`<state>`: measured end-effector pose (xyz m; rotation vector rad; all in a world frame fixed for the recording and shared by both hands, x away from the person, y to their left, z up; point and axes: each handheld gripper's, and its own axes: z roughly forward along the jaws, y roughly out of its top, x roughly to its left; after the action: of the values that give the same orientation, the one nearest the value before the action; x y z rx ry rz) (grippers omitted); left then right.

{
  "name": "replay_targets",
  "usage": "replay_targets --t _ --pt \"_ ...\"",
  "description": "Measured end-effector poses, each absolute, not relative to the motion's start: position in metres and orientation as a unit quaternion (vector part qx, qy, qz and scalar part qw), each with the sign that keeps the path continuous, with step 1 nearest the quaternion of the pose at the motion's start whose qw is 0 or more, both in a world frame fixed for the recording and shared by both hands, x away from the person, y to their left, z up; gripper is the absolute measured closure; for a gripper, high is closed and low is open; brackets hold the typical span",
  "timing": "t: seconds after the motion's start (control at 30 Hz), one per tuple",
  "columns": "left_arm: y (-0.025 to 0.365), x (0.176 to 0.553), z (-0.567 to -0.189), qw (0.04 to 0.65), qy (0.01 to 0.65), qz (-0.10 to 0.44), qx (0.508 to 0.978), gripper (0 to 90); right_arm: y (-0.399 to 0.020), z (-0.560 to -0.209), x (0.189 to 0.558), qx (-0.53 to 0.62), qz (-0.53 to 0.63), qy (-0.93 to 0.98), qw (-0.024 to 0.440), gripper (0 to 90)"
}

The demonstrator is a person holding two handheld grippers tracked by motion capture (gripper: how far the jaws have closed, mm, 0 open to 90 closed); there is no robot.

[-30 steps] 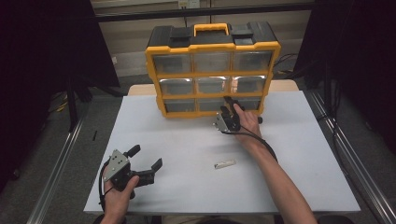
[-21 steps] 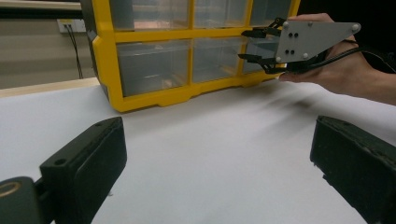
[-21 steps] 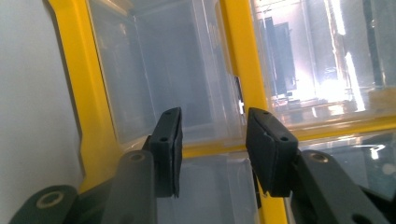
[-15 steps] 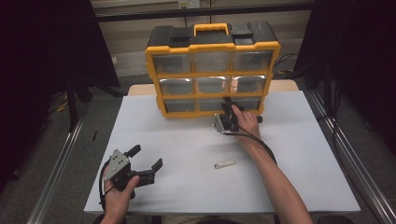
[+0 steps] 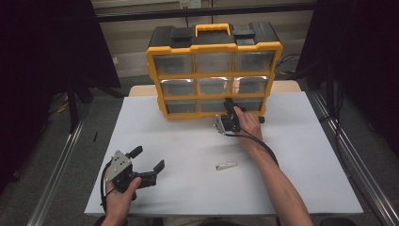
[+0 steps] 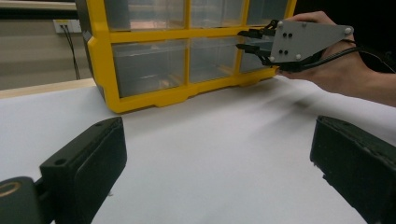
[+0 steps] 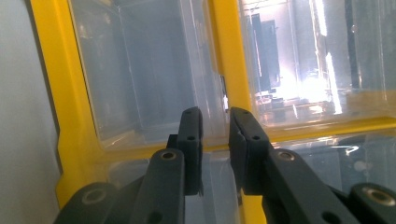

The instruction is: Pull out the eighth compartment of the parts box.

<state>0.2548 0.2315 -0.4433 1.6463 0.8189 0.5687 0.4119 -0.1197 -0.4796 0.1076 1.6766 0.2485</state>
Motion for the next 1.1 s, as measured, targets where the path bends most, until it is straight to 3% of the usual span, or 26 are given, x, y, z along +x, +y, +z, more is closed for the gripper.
replay_targets --t 1.1 --pt "0.236 0.257 -0.442 0.571 0.362 0.249 0.693 3.9 -0.122 -0.473 0.401 0.011 0.094 0.743 0.662 78.2"
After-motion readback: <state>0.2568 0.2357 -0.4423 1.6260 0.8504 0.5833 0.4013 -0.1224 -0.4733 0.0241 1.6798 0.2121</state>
